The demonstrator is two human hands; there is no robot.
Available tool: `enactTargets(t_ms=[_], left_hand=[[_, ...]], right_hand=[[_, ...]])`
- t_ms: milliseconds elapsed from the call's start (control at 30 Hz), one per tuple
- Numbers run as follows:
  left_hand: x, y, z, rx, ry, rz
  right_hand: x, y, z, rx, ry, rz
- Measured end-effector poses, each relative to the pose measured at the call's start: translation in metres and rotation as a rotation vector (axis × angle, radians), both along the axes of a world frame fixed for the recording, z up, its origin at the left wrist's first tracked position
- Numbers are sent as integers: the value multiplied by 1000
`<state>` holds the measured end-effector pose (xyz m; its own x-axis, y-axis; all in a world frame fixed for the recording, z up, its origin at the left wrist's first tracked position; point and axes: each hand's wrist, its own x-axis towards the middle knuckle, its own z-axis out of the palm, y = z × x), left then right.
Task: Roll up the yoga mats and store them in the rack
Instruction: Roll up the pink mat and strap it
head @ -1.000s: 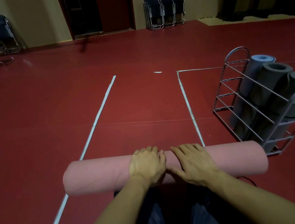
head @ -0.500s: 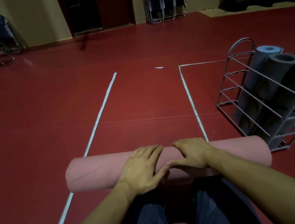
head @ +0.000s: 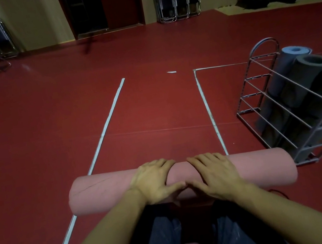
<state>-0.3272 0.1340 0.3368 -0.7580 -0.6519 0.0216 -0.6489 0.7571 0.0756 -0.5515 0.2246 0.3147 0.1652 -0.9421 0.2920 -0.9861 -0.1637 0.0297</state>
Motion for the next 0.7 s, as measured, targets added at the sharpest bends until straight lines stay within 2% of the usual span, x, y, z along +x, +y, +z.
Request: enactTargets(t_ms=[133,333,400,533,700], left_hand=[[-7,-11,2,87,-54,32],[-12,-23,1,153,-84,66],[-11,-26,-4,99,-33,68],[0,-22,-24,-125,77,32],[5,-26,-37,-79,-17,33]], right_hand=[[-10,-8,15,263,35,43],[-13,-29,24,422,-9,67],[-15,-36,26,472,-35,62],[-22,-52,22,540,-65,54],[-28,-70,14,643,-123,29]])
